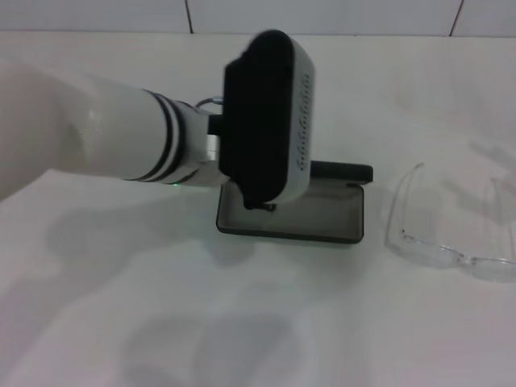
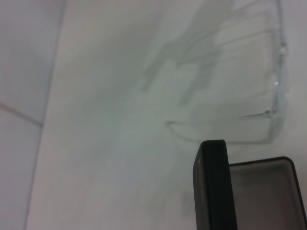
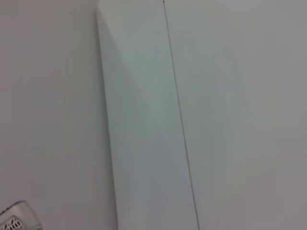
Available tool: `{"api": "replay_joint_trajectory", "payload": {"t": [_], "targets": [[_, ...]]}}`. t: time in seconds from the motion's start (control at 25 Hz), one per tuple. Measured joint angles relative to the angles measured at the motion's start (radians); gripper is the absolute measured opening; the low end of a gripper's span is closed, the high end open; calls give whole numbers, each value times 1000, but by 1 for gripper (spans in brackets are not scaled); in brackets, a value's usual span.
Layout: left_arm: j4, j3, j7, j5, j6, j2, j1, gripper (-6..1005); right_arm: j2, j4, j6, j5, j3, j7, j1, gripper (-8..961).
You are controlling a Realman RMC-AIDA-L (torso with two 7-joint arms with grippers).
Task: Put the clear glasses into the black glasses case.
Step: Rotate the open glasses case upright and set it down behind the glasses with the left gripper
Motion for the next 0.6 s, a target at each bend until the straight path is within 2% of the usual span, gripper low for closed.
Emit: {"api": "replay_joint_trajectory", "payload": {"t": [0.28,0.6], "targets": [[-95,2,19,-5,-4,-1,-76,203,-1,16,-15,5,21,0,-18,873],[-147,-8,12,0,-76,-3,-75,203,0,17,-22,7,36,-2,-27,873]]}}
